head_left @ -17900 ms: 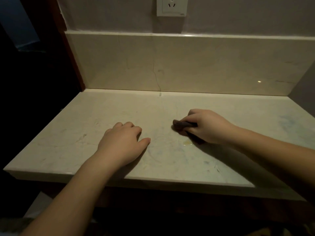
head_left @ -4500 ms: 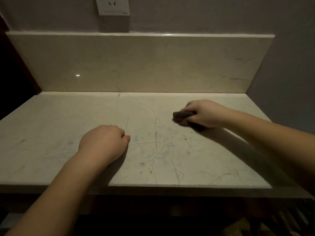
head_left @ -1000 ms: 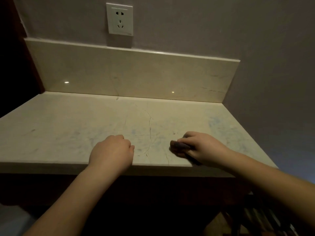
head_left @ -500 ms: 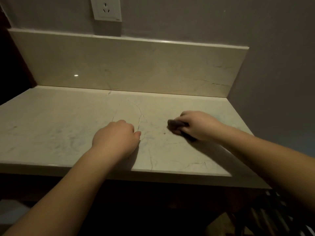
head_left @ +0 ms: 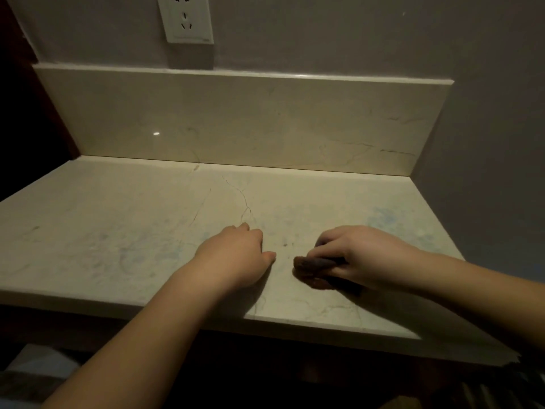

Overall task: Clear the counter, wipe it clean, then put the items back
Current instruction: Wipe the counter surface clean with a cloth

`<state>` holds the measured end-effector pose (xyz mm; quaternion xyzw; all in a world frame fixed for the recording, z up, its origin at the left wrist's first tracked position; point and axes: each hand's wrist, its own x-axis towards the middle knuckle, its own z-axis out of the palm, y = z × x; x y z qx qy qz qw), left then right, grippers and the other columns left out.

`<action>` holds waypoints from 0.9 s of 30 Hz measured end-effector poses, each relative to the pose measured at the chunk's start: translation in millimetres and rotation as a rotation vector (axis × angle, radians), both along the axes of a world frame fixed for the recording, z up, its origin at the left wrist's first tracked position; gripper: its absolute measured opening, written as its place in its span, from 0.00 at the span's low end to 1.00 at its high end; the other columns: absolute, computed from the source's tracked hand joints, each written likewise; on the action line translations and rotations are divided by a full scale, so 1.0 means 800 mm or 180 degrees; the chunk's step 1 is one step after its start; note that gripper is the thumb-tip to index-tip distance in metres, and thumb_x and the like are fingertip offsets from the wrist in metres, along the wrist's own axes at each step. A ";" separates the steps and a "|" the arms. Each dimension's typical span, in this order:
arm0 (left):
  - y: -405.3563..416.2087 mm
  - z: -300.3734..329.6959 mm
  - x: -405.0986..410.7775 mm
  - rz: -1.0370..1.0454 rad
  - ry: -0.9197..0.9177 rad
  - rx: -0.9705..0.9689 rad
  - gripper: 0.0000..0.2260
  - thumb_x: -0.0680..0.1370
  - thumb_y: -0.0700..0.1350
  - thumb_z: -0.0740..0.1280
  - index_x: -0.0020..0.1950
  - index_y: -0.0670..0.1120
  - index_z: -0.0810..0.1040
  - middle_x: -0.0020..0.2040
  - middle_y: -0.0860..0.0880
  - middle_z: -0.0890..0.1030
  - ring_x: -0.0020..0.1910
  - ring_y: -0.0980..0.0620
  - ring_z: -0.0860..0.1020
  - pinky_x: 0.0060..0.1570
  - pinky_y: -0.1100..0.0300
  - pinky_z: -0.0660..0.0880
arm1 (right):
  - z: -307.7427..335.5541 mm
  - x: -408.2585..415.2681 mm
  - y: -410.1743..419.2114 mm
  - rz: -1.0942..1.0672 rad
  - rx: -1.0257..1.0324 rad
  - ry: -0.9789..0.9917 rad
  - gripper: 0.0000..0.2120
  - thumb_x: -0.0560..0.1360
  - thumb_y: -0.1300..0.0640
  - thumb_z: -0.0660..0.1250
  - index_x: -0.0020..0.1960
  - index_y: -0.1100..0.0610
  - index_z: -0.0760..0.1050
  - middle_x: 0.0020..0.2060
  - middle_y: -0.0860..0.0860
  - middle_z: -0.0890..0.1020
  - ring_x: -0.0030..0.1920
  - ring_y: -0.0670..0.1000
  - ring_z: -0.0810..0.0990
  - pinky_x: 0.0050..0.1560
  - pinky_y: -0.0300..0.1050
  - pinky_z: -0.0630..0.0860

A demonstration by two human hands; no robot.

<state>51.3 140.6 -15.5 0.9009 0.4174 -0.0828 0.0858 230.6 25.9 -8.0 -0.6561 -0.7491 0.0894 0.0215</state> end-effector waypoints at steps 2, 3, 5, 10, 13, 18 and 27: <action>0.000 0.002 0.004 -0.0063 0.0218 0.0019 0.19 0.80 0.60 0.57 0.63 0.50 0.73 0.61 0.48 0.73 0.55 0.49 0.73 0.56 0.51 0.75 | 0.004 0.006 0.020 -0.0072 -0.0004 0.0002 0.14 0.77 0.47 0.63 0.62 0.45 0.77 0.53 0.43 0.77 0.51 0.45 0.75 0.50 0.43 0.75; 0.000 0.003 0.006 -0.0076 0.0290 0.0023 0.19 0.80 0.60 0.57 0.63 0.50 0.73 0.62 0.47 0.73 0.56 0.48 0.73 0.56 0.51 0.75 | 0.004 0.011 0.034 -0.0167 0.0035 0.0004 0.14 0.78 0.48 0.63 0.63 0.45 0.77 0.54 0.44 0.77 0.51 0.47 0.75 0.50 0.43 0.75; 0.000 0.004 0.007 -0.0061 0.0386 0.0025 0.19 0.80 0.61 0.56 0.64 0.50 0.72 0.66 0.46 0.71 0.59 0.47 0.73 0.57 0.51 0.74 | 0.002 0.033 0.068 -0.0427 0.0181 -0.0030 0.14 0.78 0.49 0.63 0.62 0.46 0.77 0.53 0.46 0.78 0.52 0.50 0.75 0.50 0.46 0.73; -0.006 0.005 0.006 -0.0070 0.0418 0.0082 0.23 0.81 0.61 0.54 0.71 0.50 0.67 0.76 0.48 0.62 0.69 0.47 0.68 0.62 0.51 0.72 | -0.017 0.098 0.167 -0.1181 0.0517 -0.0110 0.11 0.77 0.53 0.62 0.55 0.48 0.80 0.50 0.52 0.79 0.52 0.57 0.77 0.44 0.46 0.71; -0.006 0.006 0.007 -0.0022 0.0377 0.0100 0.24 0.81 0.62 0.54 0.73 0.52 0.66 0.78 0.50 0.60 0.70 0.48 0.68 0.62 0.51 0.72 | -0.025 0.104 0.194 -0.1159 0.0612 -0.0224 0.11 0.77 0.52 0.61 0.55 0.50 0.79 0.50 0.54 0.78 0.53 0.59 0.76 0.42 0.46 0.68; -0.006 0.006 0.012 0.0085 0.0410 0.0080 0.20 0.81 0.61 0.55 0.65 0.51 0.71 0.77 0.50 0.62 0.67 0.48 0.70 0.59 0.52 0.73 | -0.019 0.094 0.152 -0.0682 0.0480 -0.0008 0.11 0.77 0.51 0.61 0.54 0.47 0.80 0.45 0.49 0.75 0.50 0.56 0.76 0.45 0.48 0.72; -0.004 0.005 0.013 0.0143 0.0359 0.0039 0.19 0.80 0.62 0.56 0.63 0.52 0.73 0.77 0.50 0.62 0.69 0.49 0.70 0.61 0.52 0.72 | -0.018 0.139 0.123 -0.1044 0.0417 -0.0691 0.13 0.79 0.44 0.56 0.50 0.46 0.78 0.46 0.48 0.77 0.46 0.55 0.77 0.40 0.46 0.72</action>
